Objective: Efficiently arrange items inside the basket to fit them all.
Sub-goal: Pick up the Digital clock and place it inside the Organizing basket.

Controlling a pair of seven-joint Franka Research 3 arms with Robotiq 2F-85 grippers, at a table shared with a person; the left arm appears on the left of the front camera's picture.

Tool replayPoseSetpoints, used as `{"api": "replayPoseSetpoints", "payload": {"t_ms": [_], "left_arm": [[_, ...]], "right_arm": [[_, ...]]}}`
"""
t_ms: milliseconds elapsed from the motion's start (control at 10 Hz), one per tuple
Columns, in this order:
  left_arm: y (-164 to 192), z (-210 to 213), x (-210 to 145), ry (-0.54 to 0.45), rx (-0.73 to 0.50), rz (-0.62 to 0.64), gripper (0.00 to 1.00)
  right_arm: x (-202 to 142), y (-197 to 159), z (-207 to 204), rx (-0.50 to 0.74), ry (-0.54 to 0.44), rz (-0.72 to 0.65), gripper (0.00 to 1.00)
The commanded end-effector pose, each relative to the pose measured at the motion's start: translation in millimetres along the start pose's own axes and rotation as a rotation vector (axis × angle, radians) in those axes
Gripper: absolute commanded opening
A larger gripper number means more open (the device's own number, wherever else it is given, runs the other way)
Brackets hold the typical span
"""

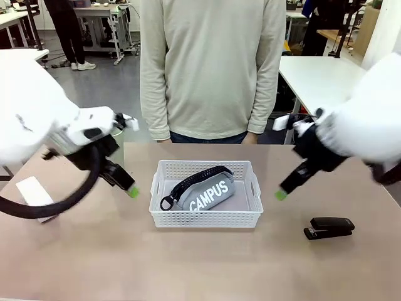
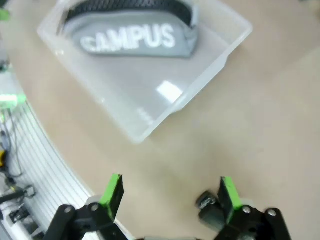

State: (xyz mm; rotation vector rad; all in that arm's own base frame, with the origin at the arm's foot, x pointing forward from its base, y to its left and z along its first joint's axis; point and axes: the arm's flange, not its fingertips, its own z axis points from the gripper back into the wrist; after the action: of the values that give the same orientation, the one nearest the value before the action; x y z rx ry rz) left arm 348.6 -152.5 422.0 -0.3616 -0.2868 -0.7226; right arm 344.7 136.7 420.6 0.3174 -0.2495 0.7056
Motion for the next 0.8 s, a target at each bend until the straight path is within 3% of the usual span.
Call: {"api": "replayPoseSetpoints", "payload": {"t_ms": [0,100,300,400,600,700], "left_arm": [[18.5,60.5,-41.0,-0.068,-0.135,0.013,1.0],[27.0,89.4,-63.2,-0.109,-0.192,0.024,1.0],[71.8,149.0,-130.0,-0.378,-0.273,0.204,1.0],[96.3,169.1,-171.1,-0.52,-0.301,0.347,1.0],[125.0,192.1,-269.7,-0.766,-0.297,0.625,1.0],[126.3,194.7,-302.3,-0.832,-0.28,0.724,1.0]], "right_arm": [[-77.3,-22.5,58.8,0.212,-0.055,-0.057,1.0],[-105.4,-40.7,81.0,0.353,-0.151,-0.151,1.0],[-182.8,-102.8,128.5,0.634,-0.476,-0.409,1.0],[-225.6,-129.5,141.9,0.761,-0.65,-0.449,1.0],[-316.9,-166.8,146.3,0.876,-1.017,-0.569,1.0],[-348.6,-177.2,138.3,0.911,-1.136,-0.627,1.0]]}}
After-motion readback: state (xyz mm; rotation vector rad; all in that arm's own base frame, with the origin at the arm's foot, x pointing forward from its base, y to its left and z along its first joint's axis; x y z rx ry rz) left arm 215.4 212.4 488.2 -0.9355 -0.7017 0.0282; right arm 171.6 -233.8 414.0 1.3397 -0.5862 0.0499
